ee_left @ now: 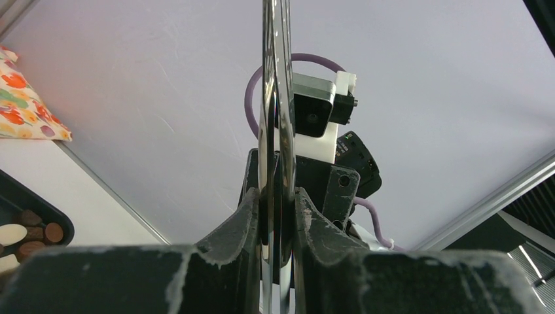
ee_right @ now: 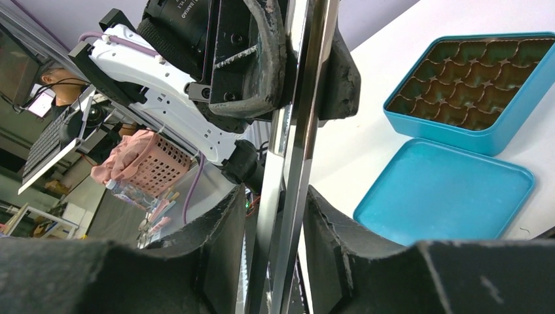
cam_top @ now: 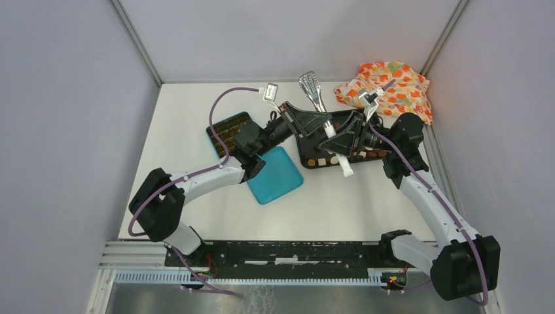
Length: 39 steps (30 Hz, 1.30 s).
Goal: Pack the chocolate
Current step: Pick up the clamp at the center of the board.
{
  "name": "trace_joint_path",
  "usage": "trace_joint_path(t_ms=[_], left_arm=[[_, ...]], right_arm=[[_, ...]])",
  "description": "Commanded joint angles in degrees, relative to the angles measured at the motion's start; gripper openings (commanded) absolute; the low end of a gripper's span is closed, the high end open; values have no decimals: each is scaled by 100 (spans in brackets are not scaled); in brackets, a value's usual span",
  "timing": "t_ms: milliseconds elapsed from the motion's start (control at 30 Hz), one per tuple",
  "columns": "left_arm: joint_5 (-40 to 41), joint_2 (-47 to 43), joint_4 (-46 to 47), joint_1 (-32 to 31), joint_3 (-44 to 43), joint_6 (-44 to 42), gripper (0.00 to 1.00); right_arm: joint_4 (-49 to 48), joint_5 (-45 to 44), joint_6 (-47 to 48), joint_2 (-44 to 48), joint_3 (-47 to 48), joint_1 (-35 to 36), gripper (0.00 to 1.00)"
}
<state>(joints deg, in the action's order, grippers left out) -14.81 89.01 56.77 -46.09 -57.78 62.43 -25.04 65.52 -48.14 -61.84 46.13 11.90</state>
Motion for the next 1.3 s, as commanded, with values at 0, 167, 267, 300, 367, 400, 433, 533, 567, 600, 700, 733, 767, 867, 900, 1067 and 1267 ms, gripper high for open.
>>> trace_joint_path(t_ms=[0,167,267,300,367,400,433,533,567,600,700,733,767,867,900,1067,1267], left_arm=[[167,-11,387,-15,-164,232,18],[172,24,387,-14,-146,266,28],[191,34,387,-19,-146,274,38],[196,30,387,-22,-146,270,41],[195,29,371,-17,-142,269,47],[197,30,365,-14,-138,274,50],[202,25,361,-14,-130,276,52],[215,16,348,-14,-105,278,59],[220,11,351,-12,-96,278,61],[225,7,347,-10,-86,278,63],[218,5,343,-8,-81,262,65],[211,10,345,-5,-88,256,65],[211,27,344,-8,-99,260,64],[209,50,374,-8,-119,269,60],[207,62,397,-6,-127,274,57],[272,103,602,-6,-76,328,35],[588,-1,1047,-6,223,377,23]], right_arm=[[-283,74,50,65,70,14,41],[-364,88,-43,58,124,21,35],[-396,86,-89,54,118,15,33],[-409,87,-104,58,108,19,33],[-443,93,-157,60,83,15,34],[-485,84,-204,58,65,18,34],[-552,83,-266,58,47,21,34],[-722,77,-425,38,1,18,34],[-746,81,-455,30,1,21,35],[-760,84,-467,27,1,13,35],[-777,100,-468,23,2,18,36],[-776,100,-468,23,1,21,36],[-775,96,-470,19,-7,17,36],[-775,97,-460,41,-42,18,36],[-775,93,-459,46,-55,20,36],[-766,74,-467,57,-62,18,36],[-1010,54,-668,49,1,-9,47]])
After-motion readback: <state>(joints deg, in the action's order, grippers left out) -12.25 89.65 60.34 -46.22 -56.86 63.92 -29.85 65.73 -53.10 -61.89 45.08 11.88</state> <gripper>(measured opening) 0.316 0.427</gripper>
